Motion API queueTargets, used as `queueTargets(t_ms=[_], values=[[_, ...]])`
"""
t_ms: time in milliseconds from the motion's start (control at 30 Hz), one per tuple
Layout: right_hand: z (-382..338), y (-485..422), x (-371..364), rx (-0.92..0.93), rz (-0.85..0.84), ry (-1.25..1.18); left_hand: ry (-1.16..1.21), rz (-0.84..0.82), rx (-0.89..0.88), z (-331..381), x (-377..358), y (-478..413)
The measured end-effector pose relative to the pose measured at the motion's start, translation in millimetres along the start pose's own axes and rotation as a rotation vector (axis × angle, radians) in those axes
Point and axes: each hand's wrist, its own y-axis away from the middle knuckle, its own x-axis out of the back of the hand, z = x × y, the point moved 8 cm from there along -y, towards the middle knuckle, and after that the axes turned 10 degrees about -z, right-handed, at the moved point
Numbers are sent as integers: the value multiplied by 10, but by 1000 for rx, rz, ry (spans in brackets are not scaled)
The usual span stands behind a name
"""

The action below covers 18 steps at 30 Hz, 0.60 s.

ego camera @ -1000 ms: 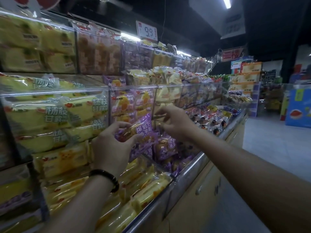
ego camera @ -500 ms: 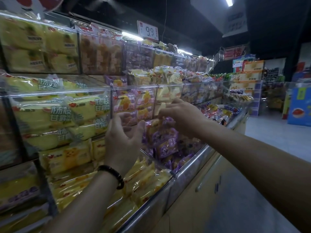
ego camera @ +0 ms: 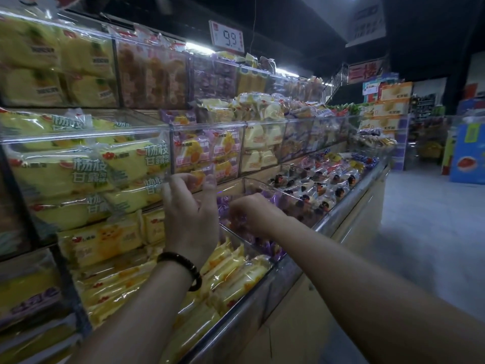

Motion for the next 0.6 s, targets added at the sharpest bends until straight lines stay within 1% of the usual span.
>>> queueTargets(t_ms=[100,167,267,300,400,467,600], values=[[-110,59,-5,-7,-11,183,-33,-41,19,-17,-36,-4],[-149,72,39,-13,-45,240,-74,-87,40,-33,-68,-3],[-138,91,131,-29,-120,161,-154,-200,36,-58,-149,-13],[-140,120,204,-33,-111,127,-172,-245,34,-63,-181,-13],[-118,294,538,-33,-2,7,-170,-372,35,-73,-283,7],[-114,462,711,-38,-2,-33,-162,-441,51,-64,-319,42],[-208,947,957,-87,-50,-61,-210,-514,31,115,-306,114]])
